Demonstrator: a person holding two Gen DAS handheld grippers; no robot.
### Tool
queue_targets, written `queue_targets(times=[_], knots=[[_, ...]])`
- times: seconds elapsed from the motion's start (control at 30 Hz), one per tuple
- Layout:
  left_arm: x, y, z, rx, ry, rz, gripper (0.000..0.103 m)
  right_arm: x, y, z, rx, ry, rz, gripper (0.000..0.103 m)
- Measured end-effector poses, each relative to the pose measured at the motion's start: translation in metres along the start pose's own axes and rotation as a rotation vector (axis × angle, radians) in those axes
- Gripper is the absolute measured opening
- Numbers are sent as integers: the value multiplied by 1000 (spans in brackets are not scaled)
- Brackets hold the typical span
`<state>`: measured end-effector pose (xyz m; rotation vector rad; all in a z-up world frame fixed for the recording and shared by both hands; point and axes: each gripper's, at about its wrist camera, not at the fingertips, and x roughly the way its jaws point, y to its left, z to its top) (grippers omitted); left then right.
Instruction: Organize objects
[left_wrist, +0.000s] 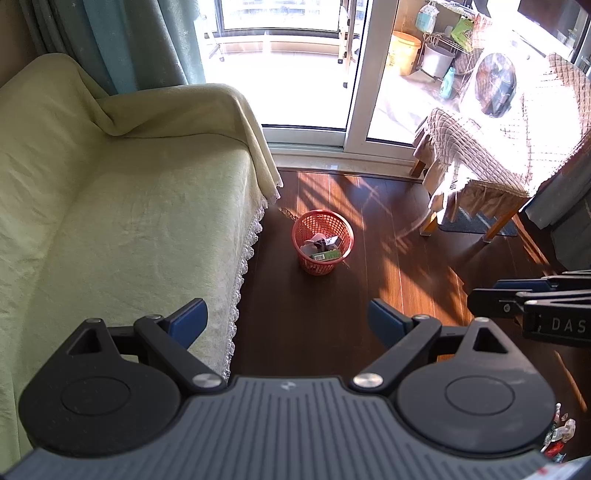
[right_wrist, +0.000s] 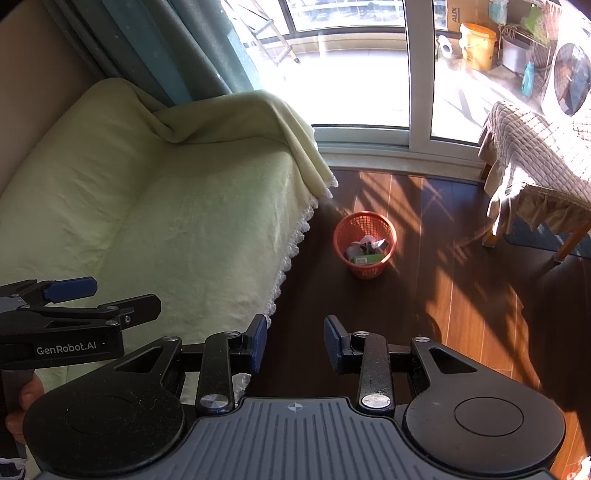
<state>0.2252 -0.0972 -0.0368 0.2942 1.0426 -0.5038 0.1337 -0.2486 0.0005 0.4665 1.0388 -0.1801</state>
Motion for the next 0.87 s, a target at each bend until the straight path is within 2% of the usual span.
queue_targets(times=[0.87], knots=[[11, -12, 14, 19, -13, -12, 92, 1, -11, 10, 22, 6, 2, 32]])
